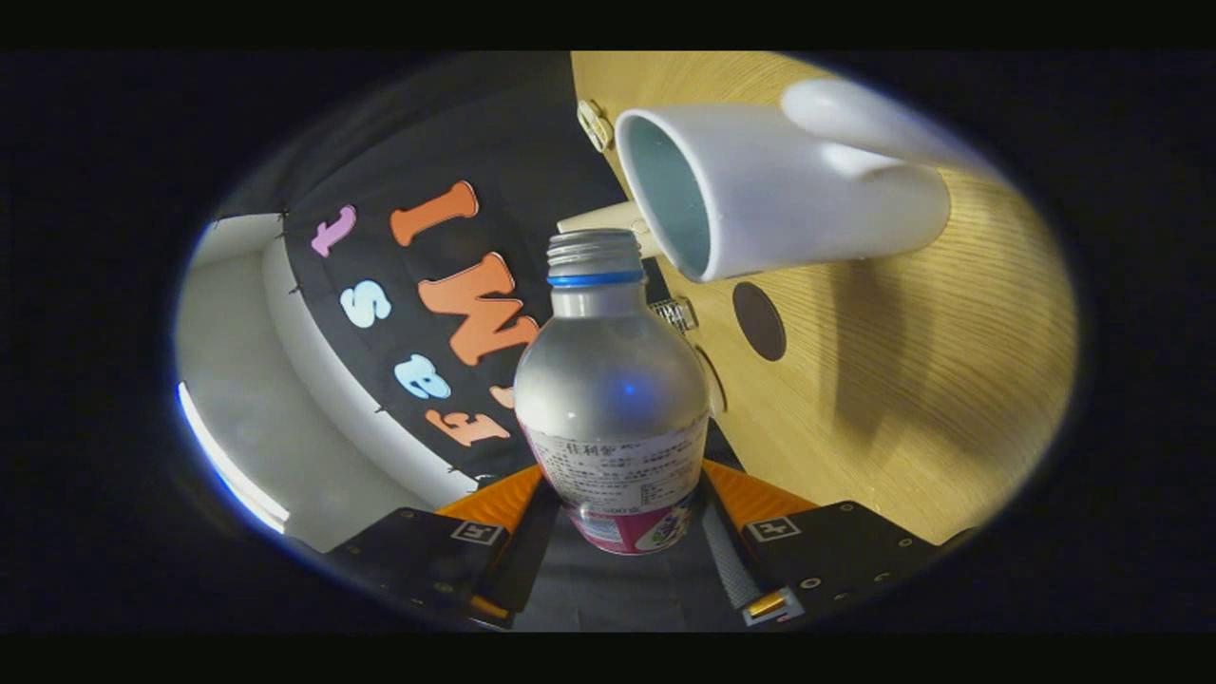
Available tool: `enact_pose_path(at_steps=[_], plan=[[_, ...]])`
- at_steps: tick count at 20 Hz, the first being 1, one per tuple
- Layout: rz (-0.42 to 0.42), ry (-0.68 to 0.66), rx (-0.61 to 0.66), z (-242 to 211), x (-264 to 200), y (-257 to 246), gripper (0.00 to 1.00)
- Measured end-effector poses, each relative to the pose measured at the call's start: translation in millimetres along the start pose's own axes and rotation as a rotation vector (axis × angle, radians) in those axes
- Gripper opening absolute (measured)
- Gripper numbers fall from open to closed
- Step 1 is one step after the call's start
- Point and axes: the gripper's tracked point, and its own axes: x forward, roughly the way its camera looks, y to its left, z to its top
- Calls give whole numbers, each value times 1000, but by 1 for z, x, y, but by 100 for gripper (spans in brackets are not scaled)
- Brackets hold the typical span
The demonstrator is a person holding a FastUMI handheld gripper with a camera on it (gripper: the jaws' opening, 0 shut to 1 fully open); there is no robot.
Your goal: Take the bottle from table, then pour the juice into the cup, finally place the bottle on the coaster
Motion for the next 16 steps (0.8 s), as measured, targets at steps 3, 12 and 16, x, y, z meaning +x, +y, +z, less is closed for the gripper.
enact_pose_path(at_steps=[3, 12, 16], plan=[[21, -2, 44, 0, 9, 13, 77], [72, 7, 95, 4, 6, 29, 77], [89, 14, 96, 0, 3, 36, 77]])
